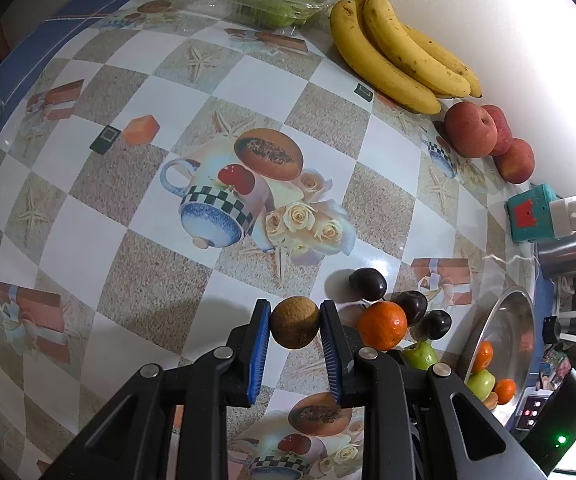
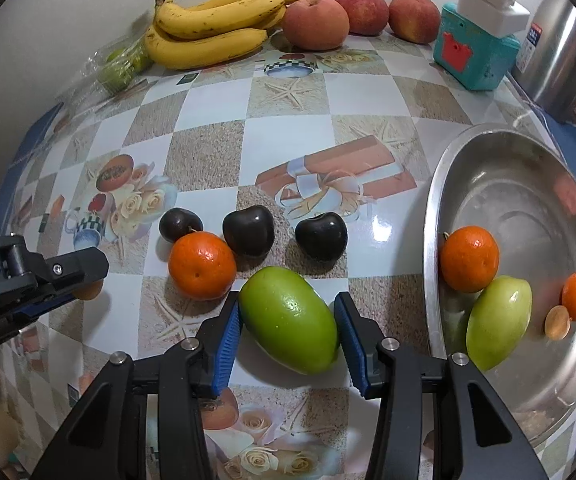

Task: Organize fruits
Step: 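Lift the kiwi with the left tool while the right tool grasps the elongated green mango, then carry the kiwi and green mango over the steel basin and lower them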

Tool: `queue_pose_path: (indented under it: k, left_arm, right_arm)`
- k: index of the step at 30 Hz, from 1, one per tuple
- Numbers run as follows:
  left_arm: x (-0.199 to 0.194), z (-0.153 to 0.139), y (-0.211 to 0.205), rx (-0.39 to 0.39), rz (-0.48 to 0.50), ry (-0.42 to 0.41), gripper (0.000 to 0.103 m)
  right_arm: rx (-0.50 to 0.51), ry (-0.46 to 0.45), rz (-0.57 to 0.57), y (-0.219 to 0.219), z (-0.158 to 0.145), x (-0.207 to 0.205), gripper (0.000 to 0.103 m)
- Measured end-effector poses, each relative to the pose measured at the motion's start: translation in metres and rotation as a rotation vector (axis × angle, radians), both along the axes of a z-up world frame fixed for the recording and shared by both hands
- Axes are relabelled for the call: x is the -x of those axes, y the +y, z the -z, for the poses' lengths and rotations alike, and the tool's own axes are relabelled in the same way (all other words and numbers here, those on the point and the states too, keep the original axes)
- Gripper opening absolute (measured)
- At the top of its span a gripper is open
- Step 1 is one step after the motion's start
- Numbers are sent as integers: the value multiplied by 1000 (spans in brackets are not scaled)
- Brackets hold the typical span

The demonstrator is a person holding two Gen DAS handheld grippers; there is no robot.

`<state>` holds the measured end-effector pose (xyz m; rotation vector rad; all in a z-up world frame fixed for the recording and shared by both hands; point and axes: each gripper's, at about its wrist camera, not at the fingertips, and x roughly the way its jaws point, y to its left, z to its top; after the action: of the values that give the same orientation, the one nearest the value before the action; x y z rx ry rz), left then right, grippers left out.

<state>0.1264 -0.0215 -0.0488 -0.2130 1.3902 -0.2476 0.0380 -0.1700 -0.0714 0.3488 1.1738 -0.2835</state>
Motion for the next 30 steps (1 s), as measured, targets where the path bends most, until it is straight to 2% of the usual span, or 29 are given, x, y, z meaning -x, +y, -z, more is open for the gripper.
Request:
queue_pose_path:
  k: [5, 13, 21, 30]
  left_arm:
    - [0, -3, 1, 3, -1, -6, 27]
    - [0, -11, 2, 11, -1, -29, 27]
    - [2, -27, 4, 21, 0, -72, 27]
    - [7, -35, -6, 11, 25, -95, 27]
  right_arm:
    - [-39, 0, 14, -2, -2, 2, 48]
    - [-99, -63, 33, -5, -23, 6, 48]
    - [-71, -174, 50, -8, -68, 16, 48]
    - [-56, -196, 79, -17, -78, 24, 48]
